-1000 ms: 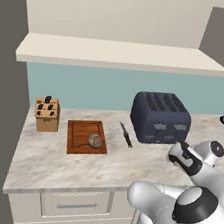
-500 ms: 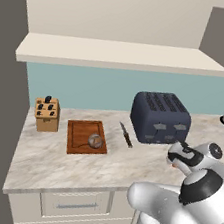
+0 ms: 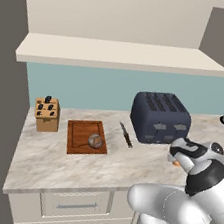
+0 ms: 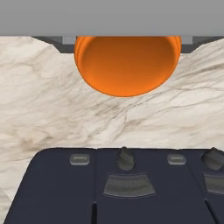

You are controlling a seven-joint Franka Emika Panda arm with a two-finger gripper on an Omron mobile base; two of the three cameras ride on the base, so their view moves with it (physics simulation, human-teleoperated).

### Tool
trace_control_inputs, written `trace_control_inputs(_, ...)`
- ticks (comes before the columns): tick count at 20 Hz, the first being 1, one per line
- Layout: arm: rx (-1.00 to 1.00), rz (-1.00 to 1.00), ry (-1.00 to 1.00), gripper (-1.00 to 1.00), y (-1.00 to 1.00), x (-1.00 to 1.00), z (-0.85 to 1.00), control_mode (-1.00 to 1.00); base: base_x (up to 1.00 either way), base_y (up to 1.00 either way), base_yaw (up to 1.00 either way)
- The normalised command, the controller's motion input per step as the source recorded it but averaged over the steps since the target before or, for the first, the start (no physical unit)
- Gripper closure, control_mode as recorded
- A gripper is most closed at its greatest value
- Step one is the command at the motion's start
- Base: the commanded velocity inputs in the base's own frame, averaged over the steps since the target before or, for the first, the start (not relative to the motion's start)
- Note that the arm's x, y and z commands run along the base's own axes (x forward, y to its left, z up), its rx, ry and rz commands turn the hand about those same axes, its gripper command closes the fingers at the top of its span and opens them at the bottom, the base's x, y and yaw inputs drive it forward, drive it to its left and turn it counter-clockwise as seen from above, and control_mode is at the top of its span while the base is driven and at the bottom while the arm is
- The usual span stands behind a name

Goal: Pick the bread, place it on the cutting board, pick the jam, place it on the counter, and close the cabinet.

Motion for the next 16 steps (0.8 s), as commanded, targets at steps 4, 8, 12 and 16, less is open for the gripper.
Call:
trace_control_inputs(4,0.0,0.0,0.0,1.0,0.0,0.0,-0.02,-1.0,0.0,0.0,0.0)
trace_control_inputs(8,0.0,0.0,0.0,1.0,0.0,0.0,-0.03,-1.0,0.0,0.0,0.0)
trace_control_inputs(12,0.0,0.0,0.0,1.0,0.0,-0.01,-0.01,-1.0,0.0,0.0,0.0)
trace_control_inputs(16,0.0,0.0,0.0,-1.0,0.0,-0.06,-0.06,-1.0,0.0,0.0,0.0)
